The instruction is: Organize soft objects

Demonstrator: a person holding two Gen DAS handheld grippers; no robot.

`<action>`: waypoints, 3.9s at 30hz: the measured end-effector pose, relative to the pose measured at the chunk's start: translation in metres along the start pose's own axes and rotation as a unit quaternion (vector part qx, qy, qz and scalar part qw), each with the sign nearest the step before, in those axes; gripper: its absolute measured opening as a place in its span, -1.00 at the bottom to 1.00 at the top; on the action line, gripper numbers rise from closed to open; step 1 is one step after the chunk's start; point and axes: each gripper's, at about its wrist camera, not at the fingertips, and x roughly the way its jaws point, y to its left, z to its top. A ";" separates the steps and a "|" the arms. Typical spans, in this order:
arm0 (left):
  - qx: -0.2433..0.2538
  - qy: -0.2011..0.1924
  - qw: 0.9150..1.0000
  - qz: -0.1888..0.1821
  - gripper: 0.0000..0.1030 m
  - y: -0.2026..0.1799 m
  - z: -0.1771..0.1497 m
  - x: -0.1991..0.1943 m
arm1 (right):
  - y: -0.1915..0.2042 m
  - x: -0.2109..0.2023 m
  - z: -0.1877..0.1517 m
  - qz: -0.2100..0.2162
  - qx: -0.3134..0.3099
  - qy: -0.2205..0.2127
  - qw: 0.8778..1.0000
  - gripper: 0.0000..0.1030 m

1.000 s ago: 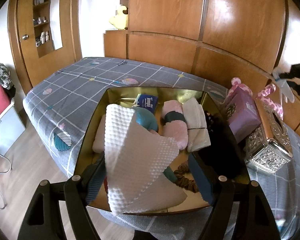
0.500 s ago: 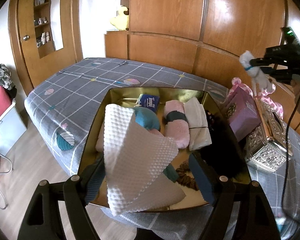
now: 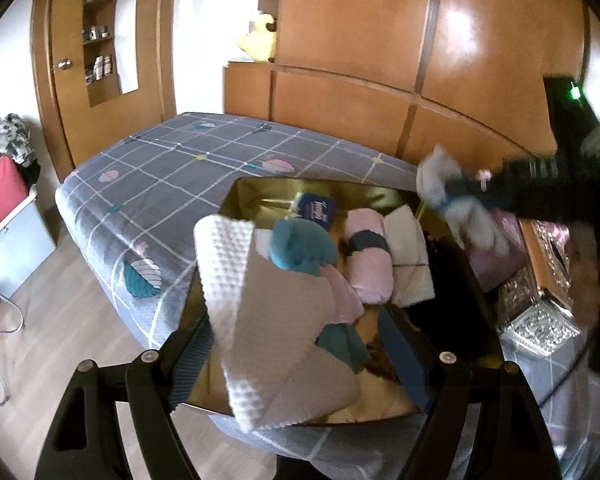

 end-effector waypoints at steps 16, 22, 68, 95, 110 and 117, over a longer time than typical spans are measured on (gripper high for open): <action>-0.022 -0.003 1.000 0.020 0.60 0.019 0.005 0.004 | 0.029 0.065 -0.047 -0.136 -0.117 0.061 0.982 -0.57; -0.013 -0.002 1.000 0.016 0.72 0.008 0.006 0.007 | 0.030 0.075 -0.045 -0.154 -0.128 0.066 0.977 -0.56; 0.035 -0.096 0.994 0.028 0.99 -0.064 -0.002 -0.055 | 0.019 -0.082 -0.146 -0.278 -0.023 -0.145 0.949 -0.10; 0.024 -0.094 0.995 0.034 0.99 -0.064 -0.006 -0.054 | 0.032 -0.093 -0.150 -0.270 -0.031 -0.165 0.948 -0.10; 0.024 -0.092 0.995 0.035 0.99 -0.063 -0.006 -0.055 | 0.033 -0.092 -0.150 -0.269 -0.032 -0.164 0.948 -0.10; 0.023 -0.092 0.995 0.036 0.99 -0.064 -0.006 -0.055 | 0.033 -0.093 -0.150 -0.269 -0.031 -0.165 0.948 -0.10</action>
